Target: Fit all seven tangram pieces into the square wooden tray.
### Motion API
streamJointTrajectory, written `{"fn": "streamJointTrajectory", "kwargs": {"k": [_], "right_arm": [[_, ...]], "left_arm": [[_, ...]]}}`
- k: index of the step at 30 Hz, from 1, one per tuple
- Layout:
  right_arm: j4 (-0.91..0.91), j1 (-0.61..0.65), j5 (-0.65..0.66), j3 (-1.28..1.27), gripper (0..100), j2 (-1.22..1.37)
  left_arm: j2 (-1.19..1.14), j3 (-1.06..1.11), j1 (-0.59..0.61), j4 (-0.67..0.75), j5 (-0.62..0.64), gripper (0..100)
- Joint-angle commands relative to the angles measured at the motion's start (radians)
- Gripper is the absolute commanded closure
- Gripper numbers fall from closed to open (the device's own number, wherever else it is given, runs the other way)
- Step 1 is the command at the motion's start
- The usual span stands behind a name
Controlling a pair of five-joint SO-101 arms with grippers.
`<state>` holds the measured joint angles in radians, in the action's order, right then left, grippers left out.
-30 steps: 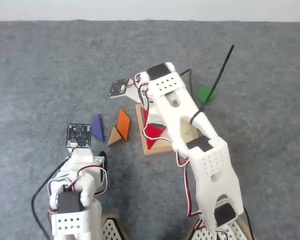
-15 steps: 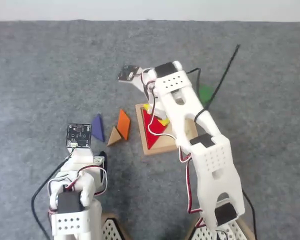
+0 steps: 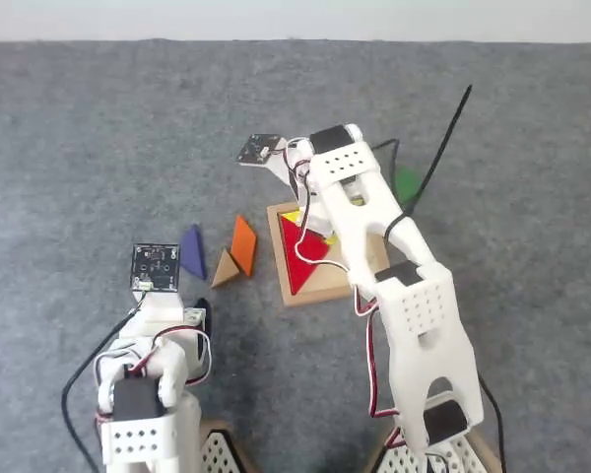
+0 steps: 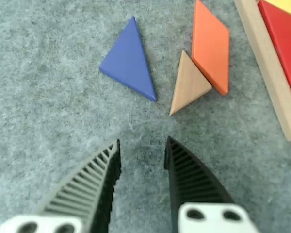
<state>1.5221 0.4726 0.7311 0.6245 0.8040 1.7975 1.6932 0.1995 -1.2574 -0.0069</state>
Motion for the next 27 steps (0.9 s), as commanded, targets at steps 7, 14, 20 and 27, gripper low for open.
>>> {"fn": "streamJointTrajectory", "kwargs": {"k": [7,14,20,27], "right_arm": [[0.111,-0.019,-0.018,0.100,44.6,-0.094],[0.194,-0.042,-0.140,0.104,44.6,-0.338],[0.159,-0.194,-0.192,-0.038,44.6,-0.521],[-0.082,-0.312,-0.186,-0.497,44.6,-0.792]], "left_arm": [[0.018,-0.008,0.002,-0.003,0.008,85],[0.018,-0.008,0.002,-0.003,0.008,85],[0.018,-0.008,0.002,-0.003,0.008,85],[0.018,-0.008,0.002,-0.003,0.008,85]]}}
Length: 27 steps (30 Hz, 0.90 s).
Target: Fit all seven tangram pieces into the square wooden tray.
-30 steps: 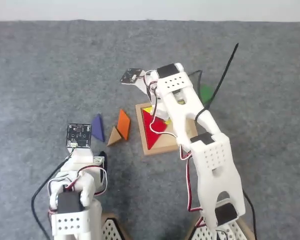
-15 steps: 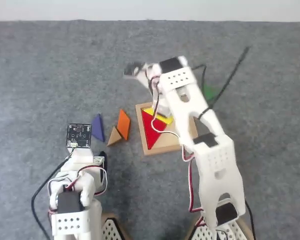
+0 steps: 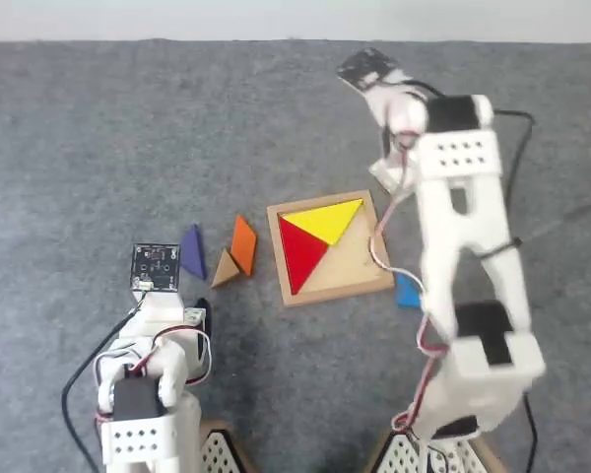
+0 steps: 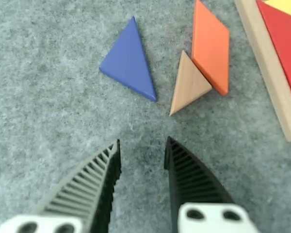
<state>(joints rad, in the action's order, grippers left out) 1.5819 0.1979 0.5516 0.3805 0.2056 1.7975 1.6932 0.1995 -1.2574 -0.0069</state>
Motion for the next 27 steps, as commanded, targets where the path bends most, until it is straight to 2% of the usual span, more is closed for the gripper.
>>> {"fn": "streamJointTrajectory", "kwargs": {"k": [1,7,11,19,27], "right_arm": [[-0.183,-0.039,-0.006,-0.342,44.6,-0.234],[-0.406,-0.130,-0.014,-0.825,44.6,-0.444],[-0.473,-0.211,-0.034,-1.034,44.6,-0.532],[-0.654,-0.246,-0.124,-1.252,44.6,-0.550],[-0.673,-0.197,-0.144,-1.307,44.6,-0.550]], "left_arm": [[0.018,-0.008,0.002,-0.003,0.008,85],[0.018,-0.008,0.002,-0.003,0.008,85],[0.018,-0.008,0.002,-0.003,0.008,85],[0.018,-0.008,0.002,-0.003,0.008,85],[0.018,-0.008,0.002,-0.003,0.008,85]]}}
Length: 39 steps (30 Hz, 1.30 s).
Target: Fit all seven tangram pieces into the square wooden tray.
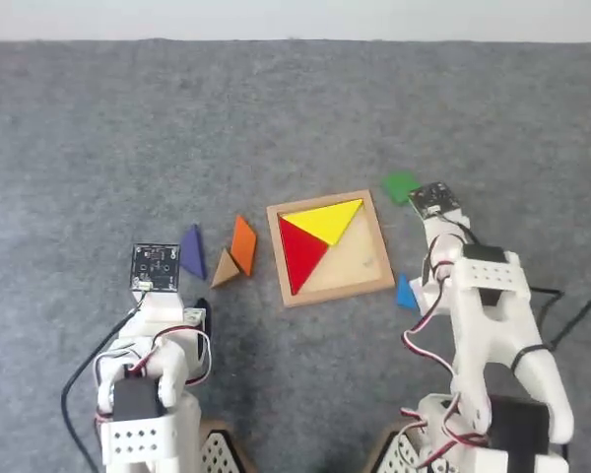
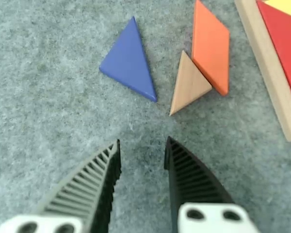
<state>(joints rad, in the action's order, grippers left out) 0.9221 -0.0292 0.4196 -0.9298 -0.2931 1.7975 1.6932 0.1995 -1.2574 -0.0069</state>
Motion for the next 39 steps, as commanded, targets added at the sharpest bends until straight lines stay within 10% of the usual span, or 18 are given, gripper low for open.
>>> {"fn": "streamJointTrajectory", "kwargs": {"k": [1,20,25,35,39], "right_arm": [[-0.013,0.030,-0.029,0.003,44.6,-0.051],[-0.094,-0.139,-0.011,-0.419,44.6,-0.679],[-0.088,-0.139,-0.009,-0.517,46.2,-0.789],[-0.007,-0.203,0.052,-0.582,97.5,-1.000],[0.033,-0.208,0.083,-0.634,96.5,-1.106]], "left_arm": [[0.018,-0.008,0.002,-0.003,0.008,85],[0.021,-0.008,-0.084,0.034,0.002,85],[0.020,-0.012,0.012,0.233,-0.233,85],[-0.064,-0.367,0.057,0.057,-0.311,85],[-0.364,-0.575,0.054,0.038,-0.310,85]]}}
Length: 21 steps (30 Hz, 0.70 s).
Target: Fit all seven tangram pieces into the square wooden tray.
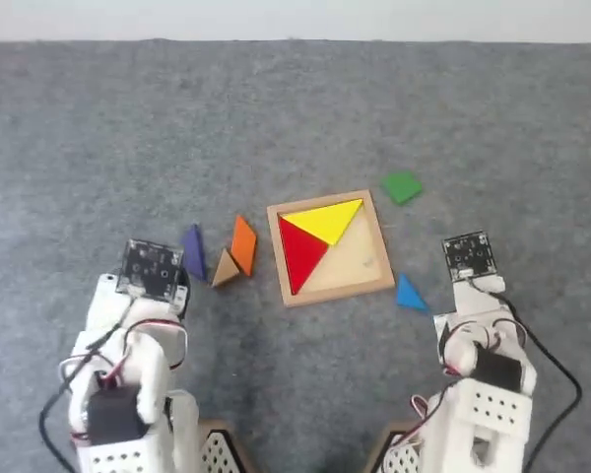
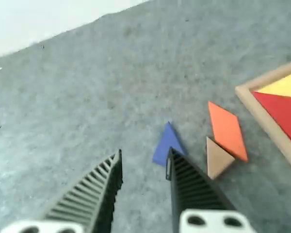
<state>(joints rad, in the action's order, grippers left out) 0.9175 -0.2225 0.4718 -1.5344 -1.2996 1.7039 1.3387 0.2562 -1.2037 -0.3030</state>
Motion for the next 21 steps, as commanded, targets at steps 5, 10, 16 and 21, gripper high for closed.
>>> {"fn": "streamJointTrajectory", "kwargs": {"k": [5,10,16,21], "right_arm": [[0.059,-0.016,0.032,-0.100,98.9,-0.268],[0.148,-0.012,0.069,-0.153,98.7,-0.444],[0.231,-0.008,0.115,-0.149,98.7,-0.512],[0.228,-0.008,0.118,-0.149,98.7,-0.499]], "left_arm": [[-0.838,-0.533,-0.104,-0.074,0.040,85],[-1.287,-0.774,-0.272,-0.049,0.118,85],[-1.519,-0.866,-0.434,0.064,0.176,85],[-1.637,-0.878,-0.377,0.146,0.201,85]]}}
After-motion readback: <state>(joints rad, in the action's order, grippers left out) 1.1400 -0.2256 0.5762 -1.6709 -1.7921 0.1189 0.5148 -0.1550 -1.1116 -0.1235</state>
